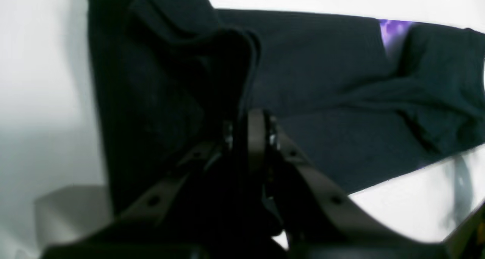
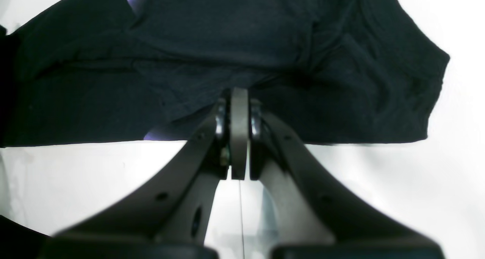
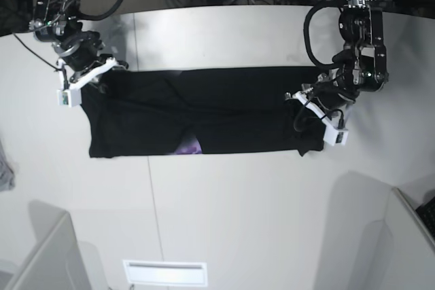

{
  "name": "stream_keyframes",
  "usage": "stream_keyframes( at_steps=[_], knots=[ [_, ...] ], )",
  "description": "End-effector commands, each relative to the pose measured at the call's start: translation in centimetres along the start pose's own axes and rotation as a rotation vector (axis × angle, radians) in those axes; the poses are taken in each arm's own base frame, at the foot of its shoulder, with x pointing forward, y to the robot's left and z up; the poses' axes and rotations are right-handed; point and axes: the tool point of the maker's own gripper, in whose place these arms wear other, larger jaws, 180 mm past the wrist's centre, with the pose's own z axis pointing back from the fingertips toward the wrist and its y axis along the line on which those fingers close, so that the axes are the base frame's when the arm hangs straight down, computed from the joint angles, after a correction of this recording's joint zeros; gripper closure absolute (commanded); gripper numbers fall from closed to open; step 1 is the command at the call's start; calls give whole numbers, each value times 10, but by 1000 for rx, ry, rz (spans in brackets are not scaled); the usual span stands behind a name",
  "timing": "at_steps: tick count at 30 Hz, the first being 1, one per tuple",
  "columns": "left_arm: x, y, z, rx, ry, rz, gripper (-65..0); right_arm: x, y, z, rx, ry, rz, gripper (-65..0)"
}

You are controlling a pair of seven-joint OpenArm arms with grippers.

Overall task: Fold the T-shirt properly
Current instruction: 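Grasp the strip's end with the left gripper, fold toward the right gripper, then lay the folded end down and open the left gripper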

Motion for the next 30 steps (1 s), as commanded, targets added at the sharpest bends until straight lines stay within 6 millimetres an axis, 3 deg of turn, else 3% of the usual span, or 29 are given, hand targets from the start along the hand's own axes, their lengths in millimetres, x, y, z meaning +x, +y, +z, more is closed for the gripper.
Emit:
stream_keyframes(
  at_steps=[1, 9, 30],
  knots=[
    [16, -13, -1, -36, -47, -9, 0, 11, 2, 3, 10, -41, 14, 0],
    [14, -49, -15, -118, -31, -39, 0, 10, 2, 3, 9, -38, 12, 0],
    [12, -105, -44, -241, 9, -40, 0, 11, 2, 3, 10, -40, 12, 0]
  ],
)
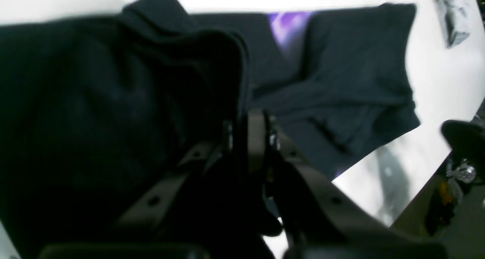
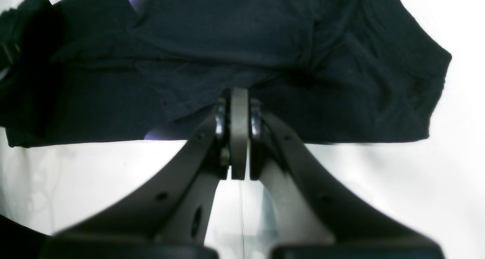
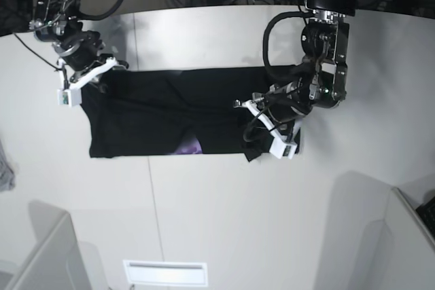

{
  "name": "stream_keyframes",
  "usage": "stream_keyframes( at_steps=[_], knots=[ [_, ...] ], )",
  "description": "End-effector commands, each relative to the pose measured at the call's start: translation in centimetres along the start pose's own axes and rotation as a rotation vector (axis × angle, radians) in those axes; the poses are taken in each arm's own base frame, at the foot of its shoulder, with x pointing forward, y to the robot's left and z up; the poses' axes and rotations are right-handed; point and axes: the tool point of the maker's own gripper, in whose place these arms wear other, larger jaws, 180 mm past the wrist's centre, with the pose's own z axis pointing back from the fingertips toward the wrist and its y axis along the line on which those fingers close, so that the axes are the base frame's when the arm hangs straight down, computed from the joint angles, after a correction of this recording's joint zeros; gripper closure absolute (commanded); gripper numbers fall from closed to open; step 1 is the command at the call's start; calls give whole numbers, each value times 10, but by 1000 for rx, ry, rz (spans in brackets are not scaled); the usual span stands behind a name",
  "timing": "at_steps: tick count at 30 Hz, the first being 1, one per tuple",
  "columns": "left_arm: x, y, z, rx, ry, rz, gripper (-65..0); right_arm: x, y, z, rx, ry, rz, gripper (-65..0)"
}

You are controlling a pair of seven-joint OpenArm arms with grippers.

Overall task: Fold the T-shirt properly
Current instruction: 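Lay the folded end down and open the left gripper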

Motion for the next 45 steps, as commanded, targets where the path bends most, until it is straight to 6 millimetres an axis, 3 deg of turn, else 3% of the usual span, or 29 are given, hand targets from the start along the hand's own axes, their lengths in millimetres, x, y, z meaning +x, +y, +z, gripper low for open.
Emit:
stream_keyframes(
  at_steps=[1, 11, 24, 29, 33, 36, 40, 45],
  knots=[
    [13, -12, -1, -27, -29, -30, 0, 12, 2, 3, 10, -41, 14, 0],
    [1, -19, -17, 10, 17, -93, 0, 12, 2, 3, 10, -41, 14, 0],
    [0, -17, -17, 15, 21, -94, 0, 16, 3, 2, 13, -48, 16, 0],
    [0, -19, -18, 10, 23, -95, -240, 15, 3, 2, 12, -45, 16, 0],
    [-16, -41, -26, -37, 70, -149, -374, 14, 3, 2, 12, -44, 15, 0],
    [-29, -59, -32, -74, 109, -189, -408, 14, 2, 2, 12, -41, 14, 0],
    [-38, -82, -38, -122, 139, -250, -408, 14, 2, 2, 12, -41, 14, 0],
    [-18, -76, -21, -107, 60, -228, -405, 16, 3, 1, 13, -46, 15, 0]
  ],
)
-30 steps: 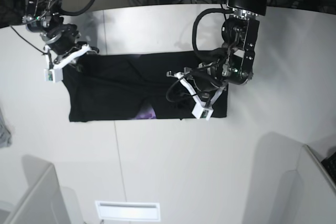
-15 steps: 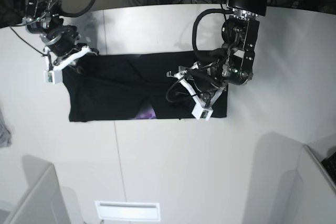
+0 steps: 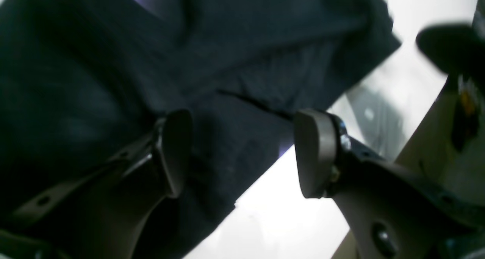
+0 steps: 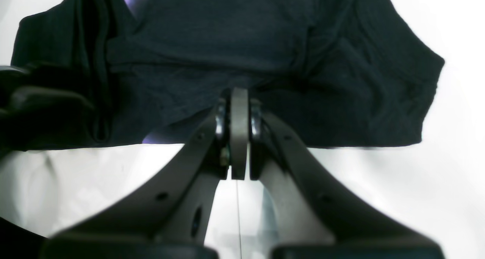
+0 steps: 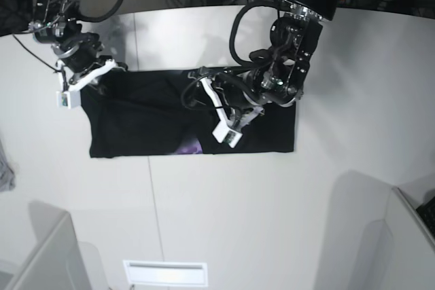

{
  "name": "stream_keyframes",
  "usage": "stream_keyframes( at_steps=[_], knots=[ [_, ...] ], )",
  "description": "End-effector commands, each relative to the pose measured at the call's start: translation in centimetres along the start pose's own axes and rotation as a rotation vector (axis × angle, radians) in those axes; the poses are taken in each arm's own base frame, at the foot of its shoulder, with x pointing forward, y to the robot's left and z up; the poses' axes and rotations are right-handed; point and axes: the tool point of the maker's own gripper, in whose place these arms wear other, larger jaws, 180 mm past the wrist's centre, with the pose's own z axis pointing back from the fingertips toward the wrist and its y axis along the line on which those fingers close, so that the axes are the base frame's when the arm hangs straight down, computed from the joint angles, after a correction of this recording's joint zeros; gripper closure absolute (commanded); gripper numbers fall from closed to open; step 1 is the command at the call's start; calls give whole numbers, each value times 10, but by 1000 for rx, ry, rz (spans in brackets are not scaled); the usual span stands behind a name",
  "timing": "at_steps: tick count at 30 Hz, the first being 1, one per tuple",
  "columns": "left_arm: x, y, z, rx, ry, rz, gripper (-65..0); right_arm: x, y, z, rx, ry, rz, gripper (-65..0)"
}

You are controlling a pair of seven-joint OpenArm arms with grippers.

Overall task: Fold the T-shirt properly
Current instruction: 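Lay the folded end down and open the left gripper, then move both grippers down to the two ends of the strip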

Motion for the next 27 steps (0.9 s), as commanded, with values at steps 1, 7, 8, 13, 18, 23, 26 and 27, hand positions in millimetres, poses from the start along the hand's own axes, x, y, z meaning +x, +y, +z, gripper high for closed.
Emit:
stream_keyframes(
  at_steps=[1, 7, 8, 13, 18, 23, 26, 27],
  knots=[
    [20, 1, 13, -2, -80, 5, -405, 13, 2, 3, 11, -43, 11, 0],
    [13, 88, 84, 233, -212, 163, -299, 36, -10, 5, -18, -91, 8, 0],
    [9, 107, 100, 286, -230, 196, -221, 42, -13, 6, -27, -90, 5, 0],
    [-21, 179, 170, 519, -262, 298, 0, 74, -27, 10, 19, -83, -100, -242],
    [-53, 211, 214, 652, -219, 320, 0, 87, -61, -9, 66, -37, -235, -404],
    [-76, 225, 241, 729, -211, 365, 0, 99, -96, -31, 52, 14, -328, -396],
    [-81, 227, 246, 743, -208, 376, 0, 101, -110, -41, 70, 42, -343, -398],
    [-82, 227, 246, 743, -206, 376, 0, 99, -113, -45, 79, 57, -341, -398]
  ],
)
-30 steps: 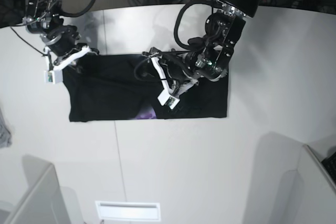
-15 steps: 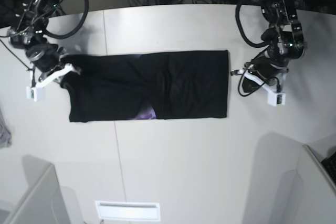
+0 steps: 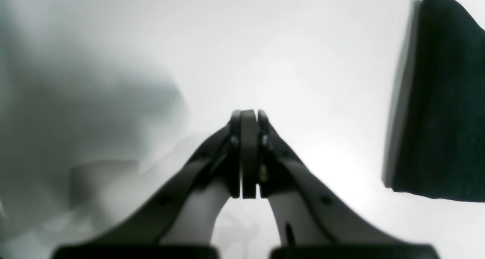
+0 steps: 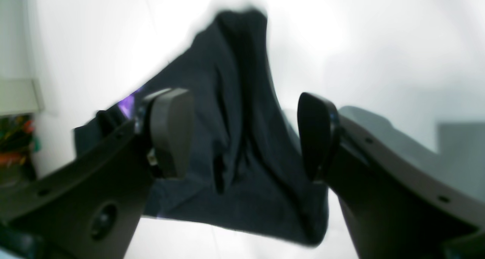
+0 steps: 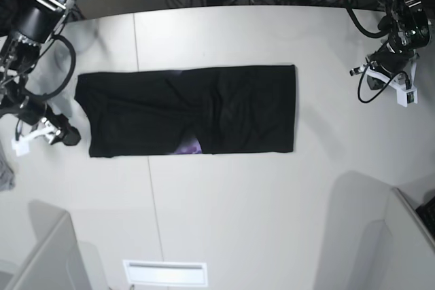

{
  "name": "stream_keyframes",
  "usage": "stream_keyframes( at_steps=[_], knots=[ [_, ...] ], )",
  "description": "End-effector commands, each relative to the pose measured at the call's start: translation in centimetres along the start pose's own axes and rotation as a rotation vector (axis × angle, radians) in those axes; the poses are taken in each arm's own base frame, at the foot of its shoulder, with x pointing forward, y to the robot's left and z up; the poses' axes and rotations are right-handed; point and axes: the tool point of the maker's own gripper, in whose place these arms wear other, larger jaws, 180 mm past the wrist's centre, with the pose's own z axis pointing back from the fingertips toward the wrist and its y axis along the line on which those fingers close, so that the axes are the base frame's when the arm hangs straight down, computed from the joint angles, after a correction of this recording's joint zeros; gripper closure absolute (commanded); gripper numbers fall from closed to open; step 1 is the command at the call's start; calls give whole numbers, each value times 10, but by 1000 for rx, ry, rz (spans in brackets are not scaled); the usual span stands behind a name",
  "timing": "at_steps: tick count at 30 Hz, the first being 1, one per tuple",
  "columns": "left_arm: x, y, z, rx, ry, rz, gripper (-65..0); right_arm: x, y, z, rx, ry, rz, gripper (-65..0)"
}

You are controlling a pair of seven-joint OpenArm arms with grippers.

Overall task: Fold the T-shirt properly
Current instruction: 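Move both grippers down to the two ends of the strip, then grasp the strip end with the right gripper and lift it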

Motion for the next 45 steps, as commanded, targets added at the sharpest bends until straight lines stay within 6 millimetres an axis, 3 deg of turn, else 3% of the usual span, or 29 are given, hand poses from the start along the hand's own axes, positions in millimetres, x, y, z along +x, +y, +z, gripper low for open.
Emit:
stream_keyframes(
  at_steps=[1, 4, 8, 16, 22, 25, 29, 31, 35, 40, 45],
  knots=[
    [11, 0, 4, -4, -38, -12, 0, 9, -2, 2, 10, -6, 22, -398],
    [11, 0, 4, -4, -38, -11, 0, -5, -8, -10, 11, 83, 83, -398],
    [12, -2, 3, -8, -41, -12, 0, -22, -1, -28, 8, 139, 189, -398],
    [11, -5, 0, -16, -36, -7, 0, -58, 7, -42, 41, 198, 203, -392],
    [-9, -43, -25, -112, 52, -46, 0, -84, 12, -49, 49, 284, 226, -390],
    [-8, -63, -32, -155, 58, -68, 0, -90, 13, -51, 49, 301, 224, -390],
    [-20, -83, -49, -197, 116, -96, 0, -85, 15, -54, 55, 264, 224, -353],
    [-29, -87, -60, -181, 155, -139, 0, -82, 16, -55, 56, 245, 223, -258],
    [-44, -106, -74, -161, 206, -265, 0, -81, 16, -55, 56, 237, 222, -6],
    [-45, -124, -79, -165, 200, -309, 0, -71, 23, -53, 65, 209, 243, 0],
    [-34, -140, -82, -191, 177, -322, 0, -46, 51, -44, 74, 134, 311, 0]
  ],
)
